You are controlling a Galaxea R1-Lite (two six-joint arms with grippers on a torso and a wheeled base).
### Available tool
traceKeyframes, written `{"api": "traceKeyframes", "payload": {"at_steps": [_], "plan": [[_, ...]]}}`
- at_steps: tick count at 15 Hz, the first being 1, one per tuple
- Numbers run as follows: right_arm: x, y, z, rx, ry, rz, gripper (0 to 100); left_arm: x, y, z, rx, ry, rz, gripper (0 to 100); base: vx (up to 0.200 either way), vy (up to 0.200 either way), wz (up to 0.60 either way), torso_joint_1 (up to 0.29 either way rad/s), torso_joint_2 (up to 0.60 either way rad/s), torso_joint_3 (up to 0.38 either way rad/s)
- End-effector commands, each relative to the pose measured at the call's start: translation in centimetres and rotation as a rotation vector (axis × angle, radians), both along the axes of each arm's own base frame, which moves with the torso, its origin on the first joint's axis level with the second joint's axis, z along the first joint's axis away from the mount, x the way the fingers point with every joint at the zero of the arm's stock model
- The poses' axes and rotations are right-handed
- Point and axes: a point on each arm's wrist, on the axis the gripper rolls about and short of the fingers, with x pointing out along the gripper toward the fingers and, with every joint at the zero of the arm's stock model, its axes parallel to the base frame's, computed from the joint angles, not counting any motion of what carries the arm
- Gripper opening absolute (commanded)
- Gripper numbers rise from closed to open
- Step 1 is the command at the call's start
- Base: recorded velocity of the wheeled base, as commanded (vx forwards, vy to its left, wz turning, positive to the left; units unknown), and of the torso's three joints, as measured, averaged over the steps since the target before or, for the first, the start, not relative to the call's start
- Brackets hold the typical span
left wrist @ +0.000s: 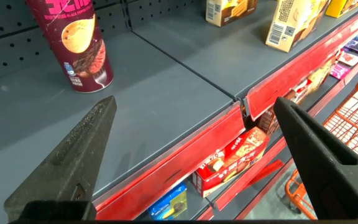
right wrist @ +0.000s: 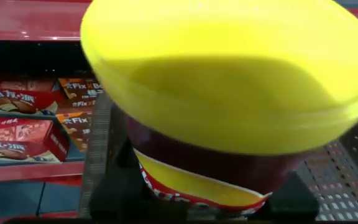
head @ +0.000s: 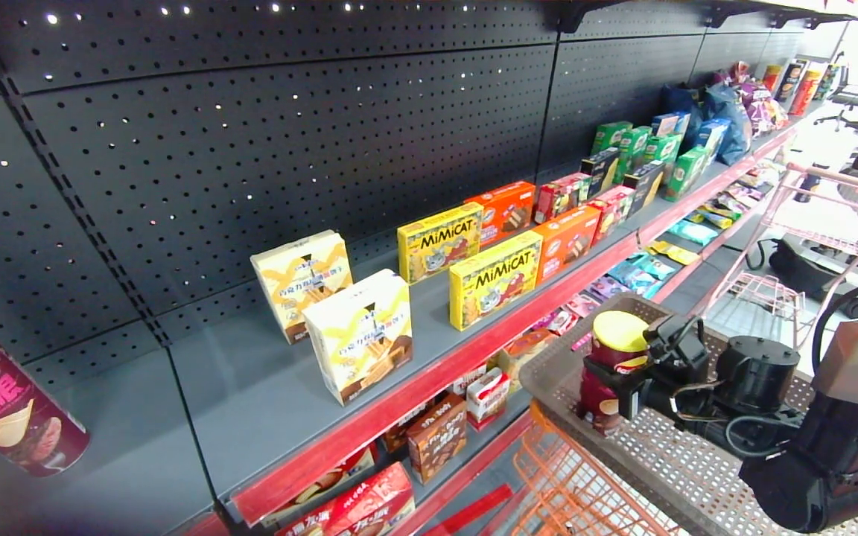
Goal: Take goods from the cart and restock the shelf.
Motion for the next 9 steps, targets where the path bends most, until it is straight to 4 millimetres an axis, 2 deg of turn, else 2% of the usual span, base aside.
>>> {"api": "traceKeyframes", "payload": {"at_steps": [1,2,4,5,7,9], "plan": [[-0.1,-0.6,1.8,0.009,-0.033,-0.019,0,0.0,0.0,0.0,0.0,-0.001,0.001,100,0.0,0.0,0.0,0.0,0.0,0.0],[-0.2,-1.7,4.1,0.012,-0.043,-0.053,0,0.0,0.0,0.0,0.0,-0.001,0.001,100,0.0,0.0,0.0,0.0,0.0,0.0],[-0.7,-3.0,6.7,0.014,-0.045,-0.091,0,0.0,0.0,0.0,0.0,-0.001,0.001,100,0.0,0.0,0.0,0.0,0.0,0.0],[-1.7,-3.7,8.5,0.009,-0.009,-0.119,0,0.0,0.0,0.0,0.0,-0.001,0.001,100,0.0,0.0,0.0,0.0,0.0,0.0],[-3.9,-4.2,10.4,0.019,0.029,-0.164,0,0.0,0.0,0.0,0.0,-0.001,0.001,100,0.0,0.0,0.0,0.0,0.0,0.0],[-6.6,-3.5,13.3,0.096,0.026,-0.185,0,0.0,0.0,0.0,0.0,-0.001,0.001,100,0.0,0.0,0.0,0.0,0.0,0.0]]}}
